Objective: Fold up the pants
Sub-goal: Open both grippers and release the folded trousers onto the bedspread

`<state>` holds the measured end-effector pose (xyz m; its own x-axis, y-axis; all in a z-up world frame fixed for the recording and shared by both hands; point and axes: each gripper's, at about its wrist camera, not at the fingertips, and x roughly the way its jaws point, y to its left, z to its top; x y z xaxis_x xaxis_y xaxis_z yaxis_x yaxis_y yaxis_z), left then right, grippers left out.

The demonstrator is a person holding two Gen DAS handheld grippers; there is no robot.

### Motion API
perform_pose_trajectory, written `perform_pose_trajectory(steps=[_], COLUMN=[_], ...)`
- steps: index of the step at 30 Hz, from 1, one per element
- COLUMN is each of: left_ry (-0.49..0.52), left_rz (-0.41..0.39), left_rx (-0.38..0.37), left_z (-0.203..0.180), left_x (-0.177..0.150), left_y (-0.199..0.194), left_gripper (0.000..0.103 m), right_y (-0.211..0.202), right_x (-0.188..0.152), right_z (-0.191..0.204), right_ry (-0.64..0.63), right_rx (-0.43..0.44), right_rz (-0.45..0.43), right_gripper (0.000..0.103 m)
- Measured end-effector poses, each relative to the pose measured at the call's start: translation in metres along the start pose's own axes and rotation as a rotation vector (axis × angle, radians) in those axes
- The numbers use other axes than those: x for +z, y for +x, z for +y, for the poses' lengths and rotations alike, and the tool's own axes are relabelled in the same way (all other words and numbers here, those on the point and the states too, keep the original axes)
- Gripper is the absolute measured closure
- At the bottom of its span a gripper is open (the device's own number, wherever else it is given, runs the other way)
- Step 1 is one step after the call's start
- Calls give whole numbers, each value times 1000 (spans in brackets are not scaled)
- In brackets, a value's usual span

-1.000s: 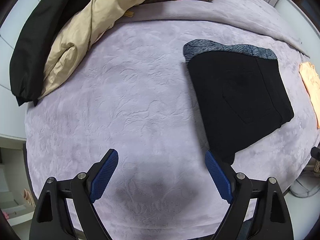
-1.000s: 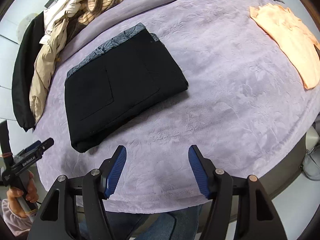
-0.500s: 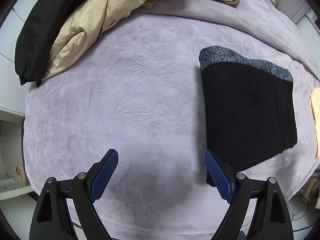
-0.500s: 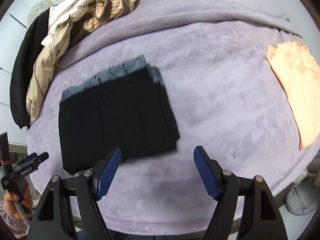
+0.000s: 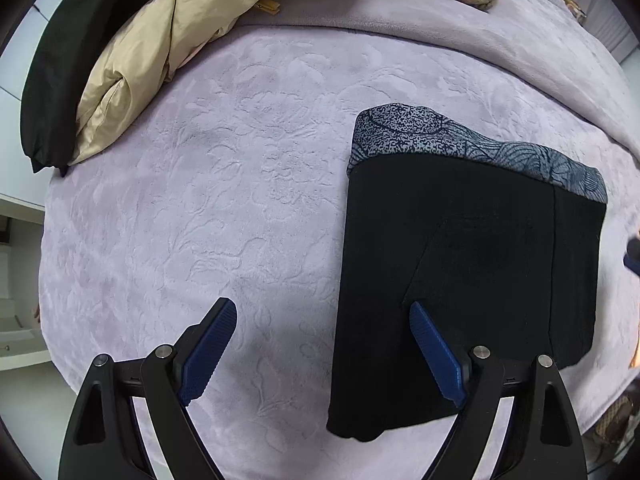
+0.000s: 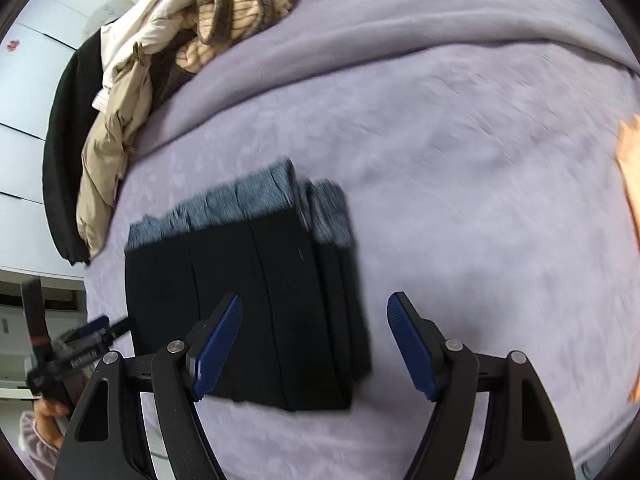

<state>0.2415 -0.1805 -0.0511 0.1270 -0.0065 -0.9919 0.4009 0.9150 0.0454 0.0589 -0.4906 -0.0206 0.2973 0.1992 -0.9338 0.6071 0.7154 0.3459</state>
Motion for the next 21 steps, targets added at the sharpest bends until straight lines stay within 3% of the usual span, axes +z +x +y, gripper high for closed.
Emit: perform_pose_trajectory(steps=[2, 4, 6, 8, 16, 21], left_ry=[-10, -16, -21, -24, -29, -8], left_rz=[2, 3, 4, 7, 28, 32], left_rx=[4, 6, 6, 3, -1, 10], left_z=[-2, -3, -5, -6, -2, -7], left_x=[2, 2, 2, 0, 3, 8], left_y=[3, 4, 5, 7, 11, 12], left_gripper=[14, 14, 14, 14, 14, 14], right_y=[14, 28, 40, 45, 40, 33], right_x=[16, 26, 33, 33, 22, 3], right_z=[6, 11, 12, 11, 4, -14], right_ry=[1, -5, -10, -35, -55, 11], right_rx=[29, 17, 12, -27, -23, 2], right_rz=[4, 13, 35, 43, 103, 150], right_gripper=[40, 47, 71, 85, 85, 84])
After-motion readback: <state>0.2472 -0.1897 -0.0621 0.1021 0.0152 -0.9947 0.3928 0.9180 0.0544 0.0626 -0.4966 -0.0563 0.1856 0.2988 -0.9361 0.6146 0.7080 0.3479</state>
